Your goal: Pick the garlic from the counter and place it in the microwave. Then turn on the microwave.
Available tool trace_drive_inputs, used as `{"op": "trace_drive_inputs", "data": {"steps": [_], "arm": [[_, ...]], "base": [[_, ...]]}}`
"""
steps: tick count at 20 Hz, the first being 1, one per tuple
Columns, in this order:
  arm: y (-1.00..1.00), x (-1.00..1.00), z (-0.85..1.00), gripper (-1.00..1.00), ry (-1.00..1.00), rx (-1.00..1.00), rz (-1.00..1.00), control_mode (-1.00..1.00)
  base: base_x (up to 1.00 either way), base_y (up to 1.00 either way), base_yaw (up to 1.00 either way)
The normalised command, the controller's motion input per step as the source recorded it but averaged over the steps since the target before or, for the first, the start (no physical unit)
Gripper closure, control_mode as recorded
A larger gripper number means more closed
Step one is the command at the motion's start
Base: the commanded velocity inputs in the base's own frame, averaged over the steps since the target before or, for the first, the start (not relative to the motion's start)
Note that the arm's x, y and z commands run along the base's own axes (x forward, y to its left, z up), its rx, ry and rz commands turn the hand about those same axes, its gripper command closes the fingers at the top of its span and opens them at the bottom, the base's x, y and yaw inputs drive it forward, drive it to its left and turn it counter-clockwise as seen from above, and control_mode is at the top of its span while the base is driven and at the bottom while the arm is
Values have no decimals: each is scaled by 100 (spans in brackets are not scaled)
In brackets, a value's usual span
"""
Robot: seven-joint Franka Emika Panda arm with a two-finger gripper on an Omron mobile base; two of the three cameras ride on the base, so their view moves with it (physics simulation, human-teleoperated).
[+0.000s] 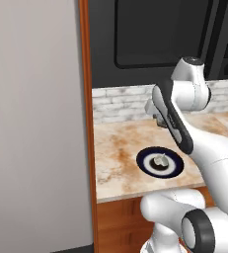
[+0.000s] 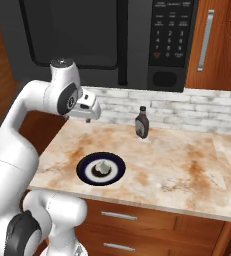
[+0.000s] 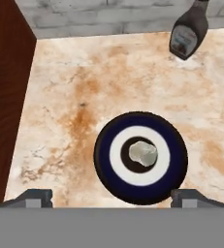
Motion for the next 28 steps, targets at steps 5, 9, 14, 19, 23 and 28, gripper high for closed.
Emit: {"op": "trace_drive_inputs", "data": {"steps": [5, 9, 14, 19, 23, 28], "arm": [[-7, -21, 28, -100, -32, 0, 4, -100], [-11, -20, 34, -100, -28, 0, 6, -100], [-19, -16, 35, -100, -15, 0, -1, -100], [-12, -10, 35, -100, -11, 0, -8, -100], [-14, -7, 36, -100, -2, 0, -2, -100], [-17, -3, 33, -100, -2, 1, 0, -100]], "base": [[0, 0, 0], [0, 0, 0], [0, 0, 0], [0, 0, 0], [0, 0, 0], [0, 0, 0]]}}
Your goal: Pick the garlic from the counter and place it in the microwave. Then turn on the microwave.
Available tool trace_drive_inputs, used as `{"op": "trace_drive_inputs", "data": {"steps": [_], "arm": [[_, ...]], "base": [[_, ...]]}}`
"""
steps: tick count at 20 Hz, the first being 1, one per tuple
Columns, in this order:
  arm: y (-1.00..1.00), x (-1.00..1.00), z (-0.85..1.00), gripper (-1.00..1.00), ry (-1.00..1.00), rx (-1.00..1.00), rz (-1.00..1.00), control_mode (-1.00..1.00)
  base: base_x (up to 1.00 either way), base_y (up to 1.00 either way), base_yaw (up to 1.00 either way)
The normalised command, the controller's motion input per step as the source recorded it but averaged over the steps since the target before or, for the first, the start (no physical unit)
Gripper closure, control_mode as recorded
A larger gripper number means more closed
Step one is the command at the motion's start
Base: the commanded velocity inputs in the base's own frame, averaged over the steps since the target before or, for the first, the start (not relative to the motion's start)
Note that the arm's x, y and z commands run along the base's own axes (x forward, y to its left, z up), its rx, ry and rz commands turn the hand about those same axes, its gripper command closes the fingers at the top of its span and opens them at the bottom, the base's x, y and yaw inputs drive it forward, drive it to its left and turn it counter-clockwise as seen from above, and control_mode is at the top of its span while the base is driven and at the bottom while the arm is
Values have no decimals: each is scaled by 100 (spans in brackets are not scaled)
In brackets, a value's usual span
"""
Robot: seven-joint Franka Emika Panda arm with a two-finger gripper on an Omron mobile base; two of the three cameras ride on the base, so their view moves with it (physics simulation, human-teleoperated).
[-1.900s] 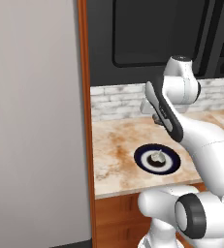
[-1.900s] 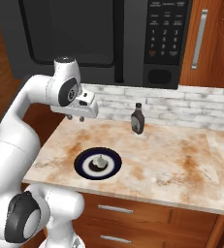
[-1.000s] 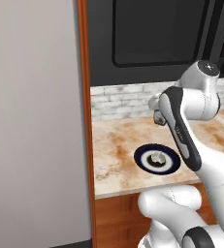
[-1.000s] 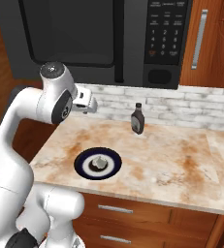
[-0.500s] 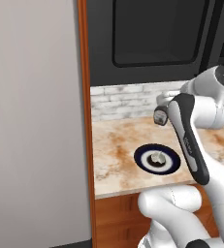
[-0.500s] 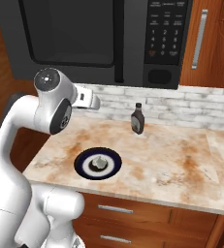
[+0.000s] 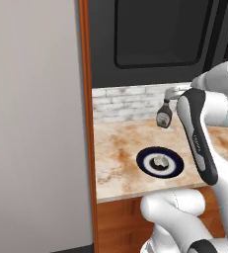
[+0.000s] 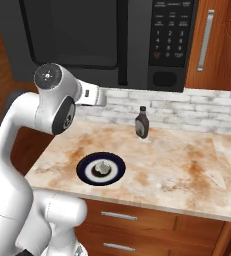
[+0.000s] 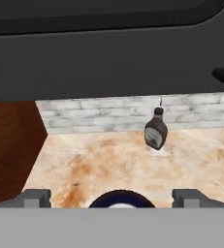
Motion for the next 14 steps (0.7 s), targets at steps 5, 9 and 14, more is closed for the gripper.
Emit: {"op": "trace_drive_inputs", "data": {"steps": [5, 9, 14], "arm": [[-17, -4, 36, -100, -5, 1, 0, -100], [-21, 0, 35, -100, -7, 0, 0, -100], [-27, 0, 30, -100, -5, 0, 0, -100]], "base": [[0, 0, 0], [0, 0, 0], [0, 0, 0]]}}
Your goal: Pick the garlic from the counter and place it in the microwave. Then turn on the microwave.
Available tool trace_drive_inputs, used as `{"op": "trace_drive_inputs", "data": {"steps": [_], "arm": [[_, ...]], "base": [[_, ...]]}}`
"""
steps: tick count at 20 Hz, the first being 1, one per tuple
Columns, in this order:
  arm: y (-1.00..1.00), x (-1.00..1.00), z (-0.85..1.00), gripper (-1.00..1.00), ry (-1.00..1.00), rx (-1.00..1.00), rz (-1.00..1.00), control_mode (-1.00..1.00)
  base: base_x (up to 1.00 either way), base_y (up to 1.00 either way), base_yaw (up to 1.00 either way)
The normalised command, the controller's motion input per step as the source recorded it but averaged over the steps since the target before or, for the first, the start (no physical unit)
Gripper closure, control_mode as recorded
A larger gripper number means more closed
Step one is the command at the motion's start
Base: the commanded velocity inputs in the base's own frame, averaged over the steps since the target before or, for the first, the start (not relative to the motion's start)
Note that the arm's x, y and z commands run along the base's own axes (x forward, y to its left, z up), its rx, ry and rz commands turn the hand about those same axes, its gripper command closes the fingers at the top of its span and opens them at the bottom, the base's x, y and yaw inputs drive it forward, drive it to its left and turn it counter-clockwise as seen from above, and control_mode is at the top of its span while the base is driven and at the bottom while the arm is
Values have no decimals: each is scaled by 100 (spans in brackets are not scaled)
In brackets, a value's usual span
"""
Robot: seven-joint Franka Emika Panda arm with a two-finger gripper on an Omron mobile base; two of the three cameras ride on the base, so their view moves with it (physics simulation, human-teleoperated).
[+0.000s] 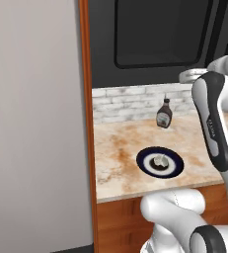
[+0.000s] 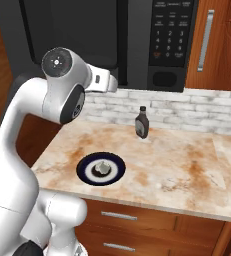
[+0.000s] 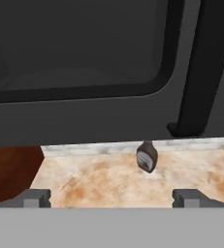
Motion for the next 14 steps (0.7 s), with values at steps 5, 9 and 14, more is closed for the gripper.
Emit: {"op": "trace_drive_inputs", "data": {"steps": [5, 9, 14], "arm": [[-30, 0, 24, -100, -4, -1, 0, -100], [-29, 4, 20, -100, -4, -4, 0, -100], [-29, 10, 20, -100, -4, -3, 0, -100]], "base": [[0, 0, 0], [0, 0, 0], [0, 0, 0]]}}
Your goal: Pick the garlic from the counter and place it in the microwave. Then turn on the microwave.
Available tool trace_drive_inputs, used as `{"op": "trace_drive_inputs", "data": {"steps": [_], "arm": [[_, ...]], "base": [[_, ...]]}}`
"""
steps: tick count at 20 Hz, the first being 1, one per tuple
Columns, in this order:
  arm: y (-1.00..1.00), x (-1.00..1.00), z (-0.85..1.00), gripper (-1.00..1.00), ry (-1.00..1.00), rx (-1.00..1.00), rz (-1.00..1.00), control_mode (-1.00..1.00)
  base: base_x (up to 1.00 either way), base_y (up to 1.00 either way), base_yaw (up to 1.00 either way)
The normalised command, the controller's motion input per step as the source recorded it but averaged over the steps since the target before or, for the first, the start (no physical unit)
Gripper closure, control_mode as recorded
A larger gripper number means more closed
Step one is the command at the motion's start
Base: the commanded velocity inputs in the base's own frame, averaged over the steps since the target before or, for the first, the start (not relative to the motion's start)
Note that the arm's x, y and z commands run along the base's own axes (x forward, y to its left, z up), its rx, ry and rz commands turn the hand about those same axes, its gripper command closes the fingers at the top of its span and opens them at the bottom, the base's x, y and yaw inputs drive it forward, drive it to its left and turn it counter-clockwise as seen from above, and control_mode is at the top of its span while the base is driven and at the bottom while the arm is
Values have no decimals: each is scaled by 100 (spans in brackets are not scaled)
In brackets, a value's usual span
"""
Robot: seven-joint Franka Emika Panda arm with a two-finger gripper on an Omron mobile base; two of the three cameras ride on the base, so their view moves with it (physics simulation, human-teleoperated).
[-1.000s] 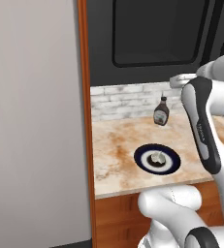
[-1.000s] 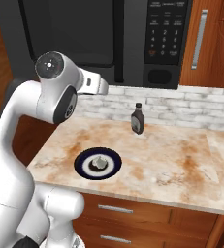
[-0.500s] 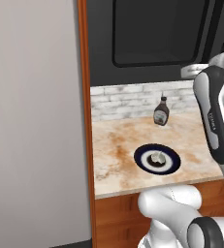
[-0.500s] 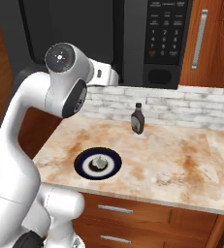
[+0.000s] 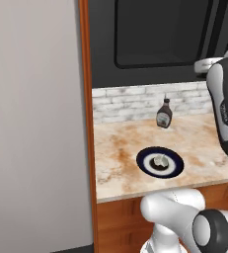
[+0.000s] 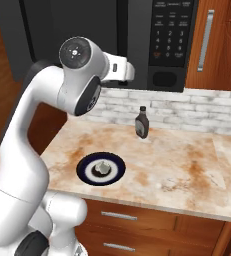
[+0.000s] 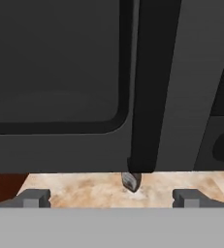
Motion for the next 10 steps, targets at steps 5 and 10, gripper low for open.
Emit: {"op": "trace_drive_inputs", "data": {"steps": [5, 10], "arm": [[-21, 21, 17, -100, -1, -2, 0, -100], [-4, 36, 7, -100, 0, 0, 1, -100]], "base": [[0, 0, 0], [0, 0, 0]]}}
